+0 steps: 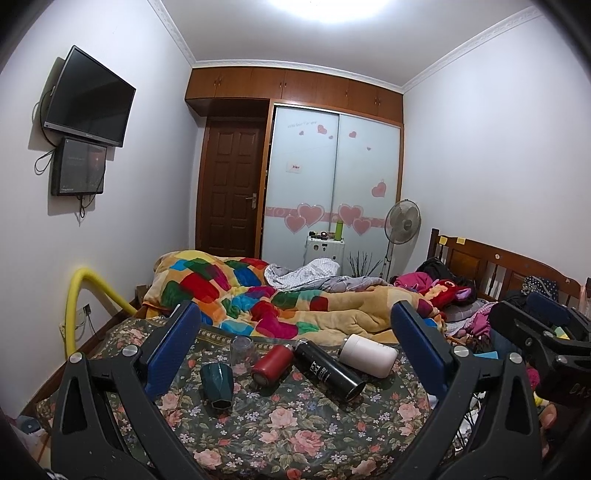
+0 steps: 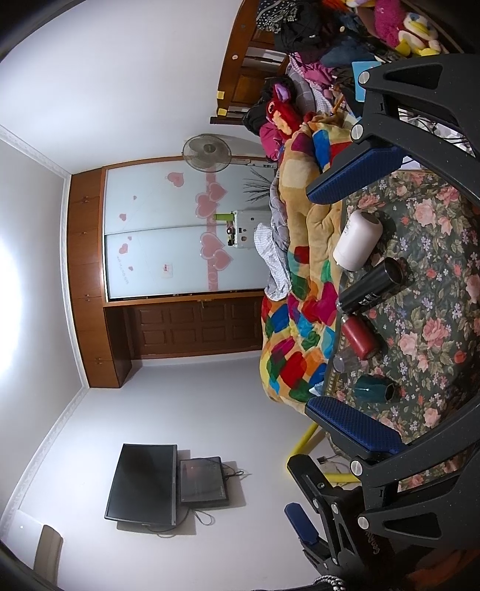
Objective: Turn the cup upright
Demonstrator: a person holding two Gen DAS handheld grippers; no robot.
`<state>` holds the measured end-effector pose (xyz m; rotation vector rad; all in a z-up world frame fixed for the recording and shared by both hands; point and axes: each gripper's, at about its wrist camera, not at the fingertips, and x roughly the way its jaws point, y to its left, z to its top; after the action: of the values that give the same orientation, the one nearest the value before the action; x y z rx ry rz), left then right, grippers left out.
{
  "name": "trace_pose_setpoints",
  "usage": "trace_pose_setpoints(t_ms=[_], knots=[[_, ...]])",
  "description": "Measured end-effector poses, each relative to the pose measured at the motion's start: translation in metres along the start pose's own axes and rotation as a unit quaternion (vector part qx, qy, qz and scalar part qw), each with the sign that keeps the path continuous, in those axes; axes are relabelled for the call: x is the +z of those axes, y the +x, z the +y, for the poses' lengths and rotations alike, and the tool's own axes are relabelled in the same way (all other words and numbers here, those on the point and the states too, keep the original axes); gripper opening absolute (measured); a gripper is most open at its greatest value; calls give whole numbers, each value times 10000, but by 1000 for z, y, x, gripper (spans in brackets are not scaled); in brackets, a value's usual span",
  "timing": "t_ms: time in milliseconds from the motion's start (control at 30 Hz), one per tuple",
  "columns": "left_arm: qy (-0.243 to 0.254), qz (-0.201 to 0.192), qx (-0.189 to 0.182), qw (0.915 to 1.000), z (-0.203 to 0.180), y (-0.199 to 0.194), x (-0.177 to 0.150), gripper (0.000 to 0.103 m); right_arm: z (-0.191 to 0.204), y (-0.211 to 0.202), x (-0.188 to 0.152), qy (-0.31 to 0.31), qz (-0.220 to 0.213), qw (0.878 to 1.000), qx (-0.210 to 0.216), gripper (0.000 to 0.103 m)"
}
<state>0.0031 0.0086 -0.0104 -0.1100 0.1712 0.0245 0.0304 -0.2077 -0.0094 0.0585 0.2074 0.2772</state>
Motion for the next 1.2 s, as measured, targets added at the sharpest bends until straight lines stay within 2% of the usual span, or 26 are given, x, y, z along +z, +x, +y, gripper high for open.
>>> trace_pose_setpoints(t_ms=[300, 500, 700, 867, 1000, 1100, 1200], knots=[[-57, 123, 61, 9999, 3, 15, -3, 103, -1, 28, -6, -72, 340, 9994, -20, 103], [-131, 412, 213, 9988, 16, 53, -13, 103, -12, 71, -23, -61, 874, 9961, -49, 103], [-207, 826, 362, 9957, 34, 99, -34, 103, -27, 142, -46, -197, 1658, 9858, -172, 103], [-244, 1142, 494, 9919, 48, 132, -53, 103, -35, 215, -74, -415, 2487, 9677, -68, 103], [-243, 1356, 597, 9887, 57, 154, -70, 103, -34, 268, -96, -561, 3157, 9470, 190, 102], [-273, 1489, 631, 9865, 63, 167, -80, 103, -37, 307, -112, -441, 3682, 9277, 425, 100], [-293, 1602, 664, 9844, 67, 176, -88, 103, -40, 335, -123, -421, 4021, 9131, 524, 96]])
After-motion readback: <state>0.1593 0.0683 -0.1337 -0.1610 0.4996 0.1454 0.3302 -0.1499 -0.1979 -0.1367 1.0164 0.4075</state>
